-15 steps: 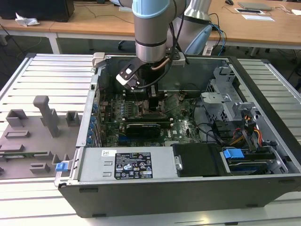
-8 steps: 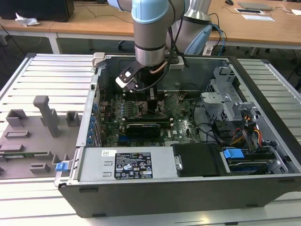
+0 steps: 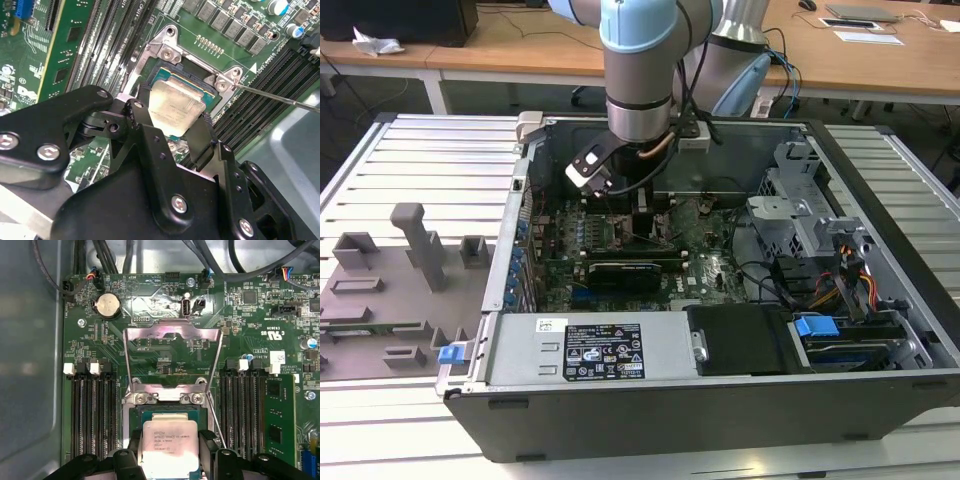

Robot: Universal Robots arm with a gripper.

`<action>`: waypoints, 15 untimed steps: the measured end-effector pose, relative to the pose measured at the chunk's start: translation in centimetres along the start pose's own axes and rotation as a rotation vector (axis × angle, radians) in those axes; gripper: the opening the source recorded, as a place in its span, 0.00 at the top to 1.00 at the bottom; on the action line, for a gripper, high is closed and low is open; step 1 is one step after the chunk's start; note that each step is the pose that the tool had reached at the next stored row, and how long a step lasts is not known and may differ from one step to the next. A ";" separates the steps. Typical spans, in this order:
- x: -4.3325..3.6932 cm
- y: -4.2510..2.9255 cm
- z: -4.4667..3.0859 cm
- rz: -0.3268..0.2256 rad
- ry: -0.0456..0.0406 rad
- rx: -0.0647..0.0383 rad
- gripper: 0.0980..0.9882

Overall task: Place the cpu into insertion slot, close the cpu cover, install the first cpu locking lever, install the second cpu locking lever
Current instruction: 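Place the cpu into insertion slot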

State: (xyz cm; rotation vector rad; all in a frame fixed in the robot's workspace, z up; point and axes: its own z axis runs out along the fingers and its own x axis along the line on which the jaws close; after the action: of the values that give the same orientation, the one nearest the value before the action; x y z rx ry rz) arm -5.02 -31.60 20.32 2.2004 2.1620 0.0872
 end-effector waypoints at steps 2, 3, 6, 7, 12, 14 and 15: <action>0.09 -0.01 0.12 0.002 -0.0003 0.000 0.51; 0.12 -0.02 0.17 0.002 -0.0004 0.000 0.51; 0.18 -0.02 0.29 0.004 -0.0004 0.000 0.51; 0.18 -0.03 0.30 0.004 -0.0005 0.000 0.51; 0.18 -0.03 0.32 0.004 -0.0004 0.000 0.51; 0.18 -0.03 0.32 0.004 -0.0004 0.000 0.51; 0.18 -0.03 0.32 0.004 -0.0004 0.000 0.51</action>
State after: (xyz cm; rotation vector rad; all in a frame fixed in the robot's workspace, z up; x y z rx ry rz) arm -5.02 -31.42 19.99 2.2049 2.1572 0.0869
